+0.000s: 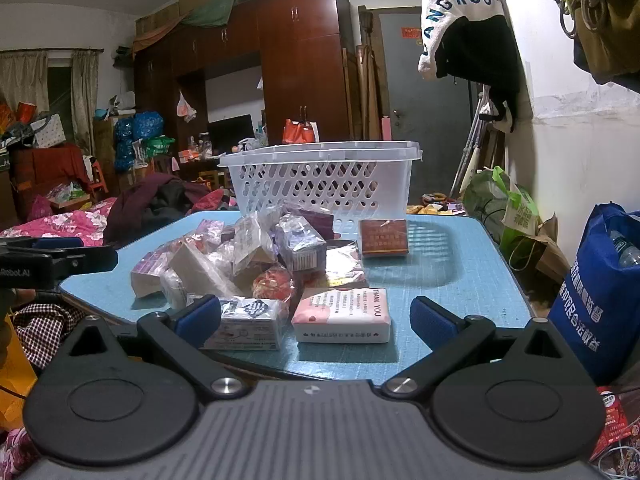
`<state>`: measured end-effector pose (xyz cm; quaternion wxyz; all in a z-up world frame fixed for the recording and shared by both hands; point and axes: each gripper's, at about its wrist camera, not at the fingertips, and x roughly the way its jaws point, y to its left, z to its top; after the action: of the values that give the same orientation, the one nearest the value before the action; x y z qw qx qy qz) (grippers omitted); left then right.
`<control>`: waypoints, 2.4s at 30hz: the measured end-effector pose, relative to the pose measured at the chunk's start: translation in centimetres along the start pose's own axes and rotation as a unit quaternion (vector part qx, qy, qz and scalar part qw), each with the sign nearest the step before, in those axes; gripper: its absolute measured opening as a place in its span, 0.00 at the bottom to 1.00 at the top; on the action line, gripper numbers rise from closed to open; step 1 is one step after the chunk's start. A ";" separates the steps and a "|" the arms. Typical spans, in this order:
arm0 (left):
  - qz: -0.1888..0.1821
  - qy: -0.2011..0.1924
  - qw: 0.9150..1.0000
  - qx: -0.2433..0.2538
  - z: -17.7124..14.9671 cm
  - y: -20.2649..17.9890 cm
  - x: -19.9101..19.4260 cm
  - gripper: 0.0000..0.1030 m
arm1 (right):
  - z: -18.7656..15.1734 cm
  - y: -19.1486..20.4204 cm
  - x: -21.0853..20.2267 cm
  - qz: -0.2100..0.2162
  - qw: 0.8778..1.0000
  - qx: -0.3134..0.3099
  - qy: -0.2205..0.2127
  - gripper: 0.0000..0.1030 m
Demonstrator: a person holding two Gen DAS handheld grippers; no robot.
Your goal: Organize objects
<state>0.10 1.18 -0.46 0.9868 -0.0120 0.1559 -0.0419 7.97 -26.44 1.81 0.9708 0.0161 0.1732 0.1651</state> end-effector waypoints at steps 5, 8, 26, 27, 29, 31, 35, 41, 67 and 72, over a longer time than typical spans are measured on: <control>0.002 0.004 1.000 0.002 -0.1 0.0 0.2 0.98 | -0.2 0.0 0.2 0.002 1.000 -0.002 0.007 1.00; 0.002 0.004 1.000 0.003 -0.2 -0.1 0.2 0.98 | -0.2 0.1 0.2 0.003 1.000 -0.004 0.009 1.00; 0.004 0.005 1.000 0.005 -0.2 -0.3 0.5 0.98 | -0.1 -0.3 0.1 -0.001 1.000 0.002 0.007 1.00; 0.004 0.003 1.000 0.005 -0.2 -0.3 0.4 0.98 | -0.1 -0.3 0.1 -0.001 1.000 0.000 0.006 1.00; 0.004 0.000 1.000 0.005 -0.2 -0.2 0.4 0.98 | -0.1 -0.2 0.0 -0.002 1.000 -0.001 0.004 1.00; 0.008 -0.005 1.000 0.003 -0.2 -0.2 0.4 1.00 | 0.0 -0.3 -0.1 -0.002 1.000 0.000 0.003 1.00; 0.015 -0.009 1.000 -0.006 -0.2 0.3 0.9 1.00 | -0.1 -0.4 0.1 -0.002 1.000 0.004 0.005 1.00; -0.008 -0.017 1.000 -0.013 0.0 0.6 1.1 1.00 | -0.1 -0.3 0.2 0.000 1.000 0.006 0.007 1.00; 0.026 0.021 0.999 0.016 -3.1 2.9 5.8 0.92 | -3.4 -1.9 3.9 -0.021 0.999 0.019 0.019 0.94; 0.047 0.021 0.999 0.009 -3.4 3.2 6.5 0.92 | -3.2 -1.5 5.0 -0.030 0.999 -0.004 0.017 0.87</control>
<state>5.42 3.79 -5.80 0.9842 0.0054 0.1767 0.0033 11.73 -26.30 -2.99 0.9723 0.0040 0.1896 0.1367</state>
